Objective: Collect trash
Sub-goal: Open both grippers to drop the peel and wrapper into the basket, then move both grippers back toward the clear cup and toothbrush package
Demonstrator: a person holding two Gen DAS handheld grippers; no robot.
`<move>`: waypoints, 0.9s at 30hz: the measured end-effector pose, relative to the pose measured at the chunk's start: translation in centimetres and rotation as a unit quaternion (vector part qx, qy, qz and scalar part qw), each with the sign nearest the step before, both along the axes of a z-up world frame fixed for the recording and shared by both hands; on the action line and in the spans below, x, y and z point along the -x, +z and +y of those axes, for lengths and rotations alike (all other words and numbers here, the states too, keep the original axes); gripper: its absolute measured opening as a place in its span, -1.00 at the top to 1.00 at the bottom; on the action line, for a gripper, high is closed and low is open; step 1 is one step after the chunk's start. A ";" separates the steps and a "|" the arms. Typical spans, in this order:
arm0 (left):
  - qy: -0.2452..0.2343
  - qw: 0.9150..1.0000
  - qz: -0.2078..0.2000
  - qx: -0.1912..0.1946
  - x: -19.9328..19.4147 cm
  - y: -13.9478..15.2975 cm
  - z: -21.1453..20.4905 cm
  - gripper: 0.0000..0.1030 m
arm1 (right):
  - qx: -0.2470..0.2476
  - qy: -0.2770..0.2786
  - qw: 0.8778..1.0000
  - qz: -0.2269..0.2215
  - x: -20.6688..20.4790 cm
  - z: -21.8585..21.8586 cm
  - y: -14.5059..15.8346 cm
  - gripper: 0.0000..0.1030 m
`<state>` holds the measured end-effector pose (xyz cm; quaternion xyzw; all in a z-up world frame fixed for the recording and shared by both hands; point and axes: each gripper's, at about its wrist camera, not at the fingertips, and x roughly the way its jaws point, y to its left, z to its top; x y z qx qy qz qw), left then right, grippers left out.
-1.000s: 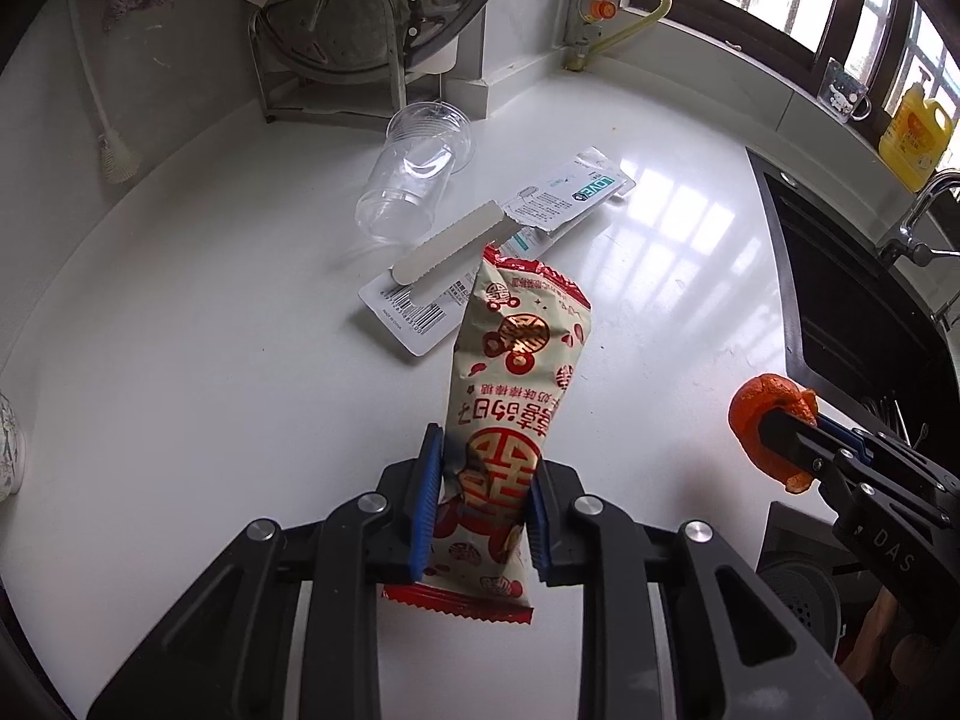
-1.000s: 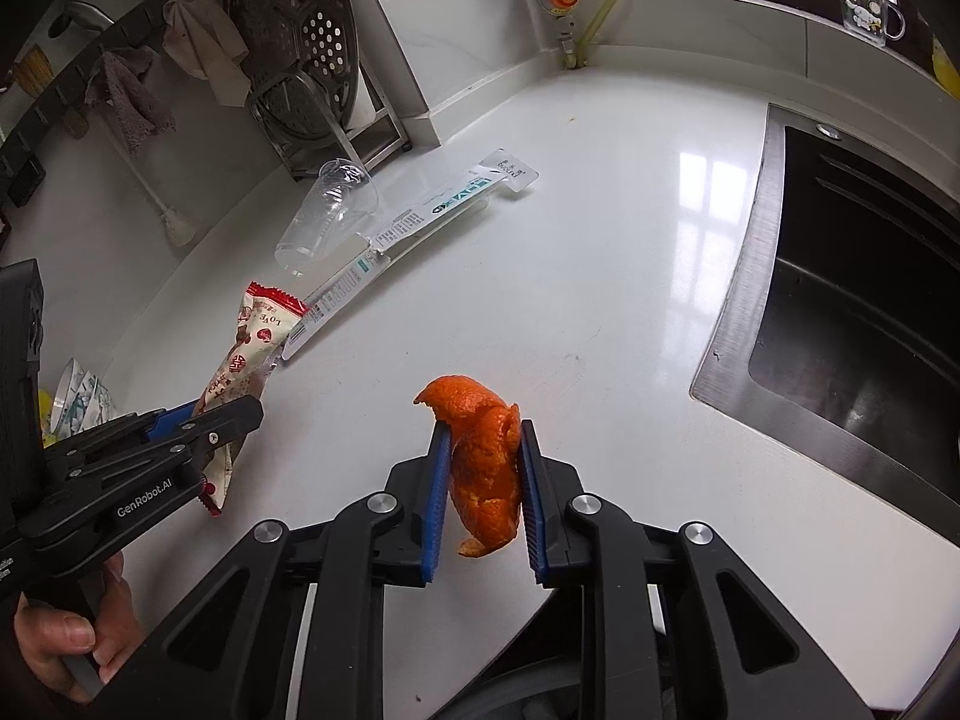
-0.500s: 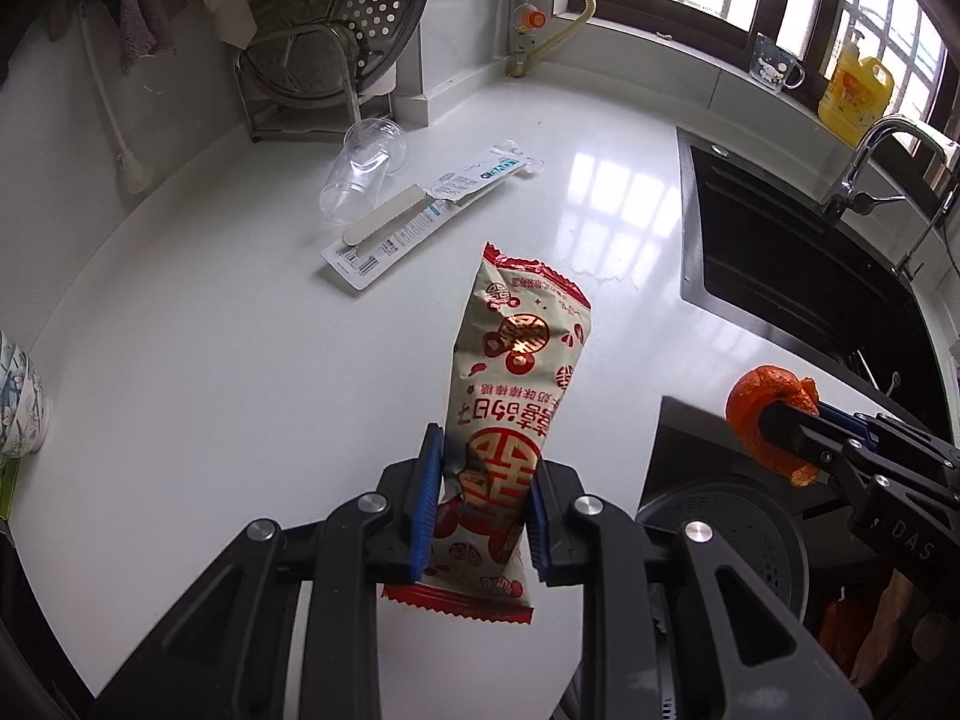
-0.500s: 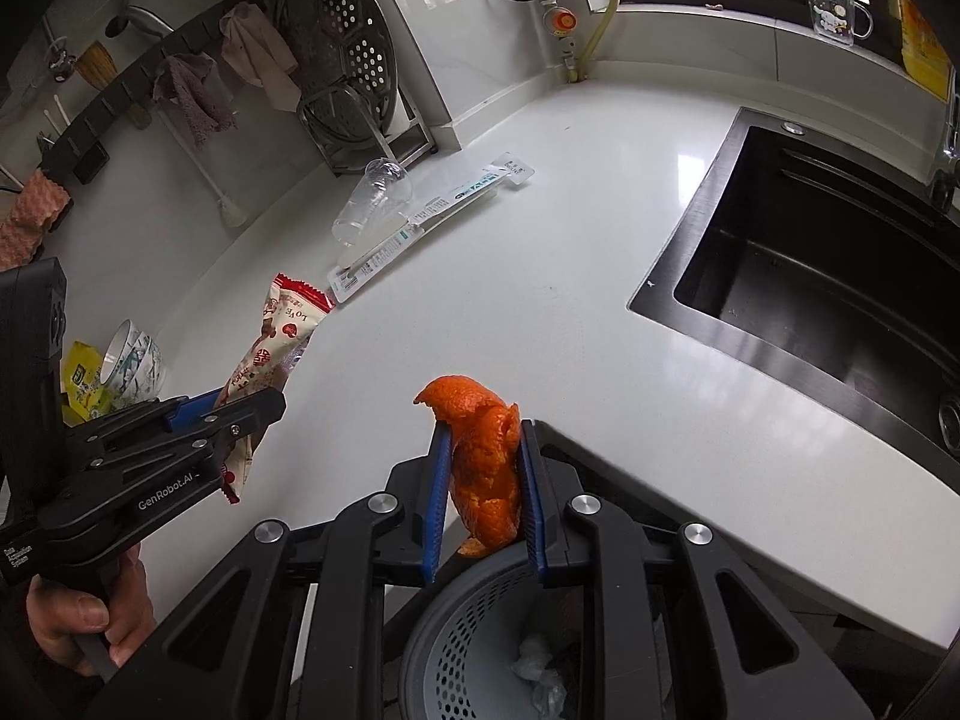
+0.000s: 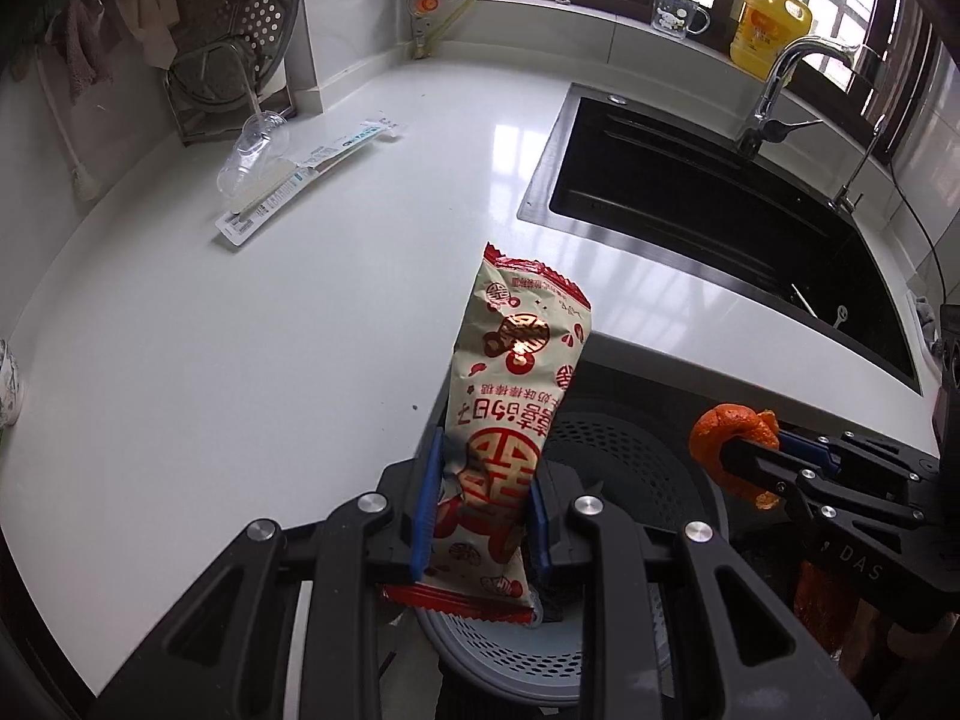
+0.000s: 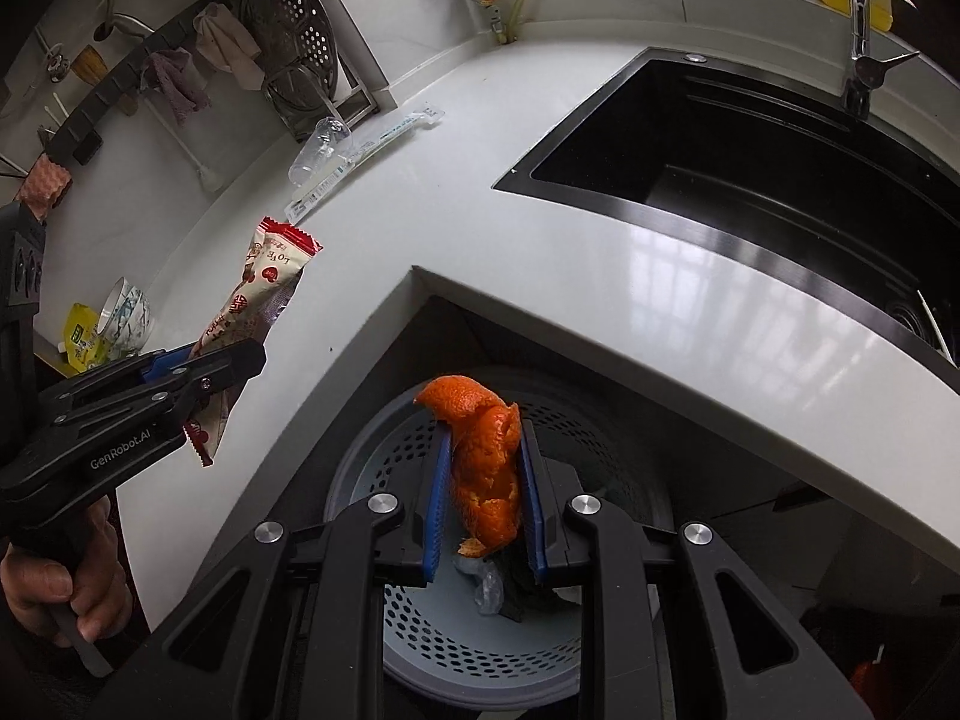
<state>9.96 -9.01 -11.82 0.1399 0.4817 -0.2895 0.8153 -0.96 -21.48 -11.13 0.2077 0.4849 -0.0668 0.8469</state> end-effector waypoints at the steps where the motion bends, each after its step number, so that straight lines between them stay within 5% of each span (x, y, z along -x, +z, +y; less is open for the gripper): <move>1: -0.002 1.000 0.007 0.000 0.5 -0.3 -0.3 0.52 | 0.000 0.002 1.000 0.005 0.4 -0.1 -0.3 0.59; 14: -0.001 0.999 0.040 -0.023 4.8 -2.1 -2.0 0.45 | -0.013 0.033 0.999 0.022 2.6 -0.8 -1.5 0.58; 17: 0.015 0.999 0.034 -0.026 4.9 -1.7 -1.5 0.20 | -0.015 0.042 0.999 0.018 2.6 -1.0 -1.3 0.51; 19: 0.028 0.999 0.024 -0.026 5.0 -1.2 -1.1 -0.22 | -0.015 0.045 0.999 0.014 2.7 -1.0 -1.1 0.34; 21: 0.038 0.999 0.017 -0.023 5.3 -0.8 -0.6 -0.28 | -0.014 0.049 0.999 0.005 2.8 -0.9 -0.7 0.15; 27: 0.061 0.998 0.010 -0.027 5.9 -0.3 0.4 -0.28 | -0.014 0.067 0.998 0.000 2.8 -0.3 -0.3 0.14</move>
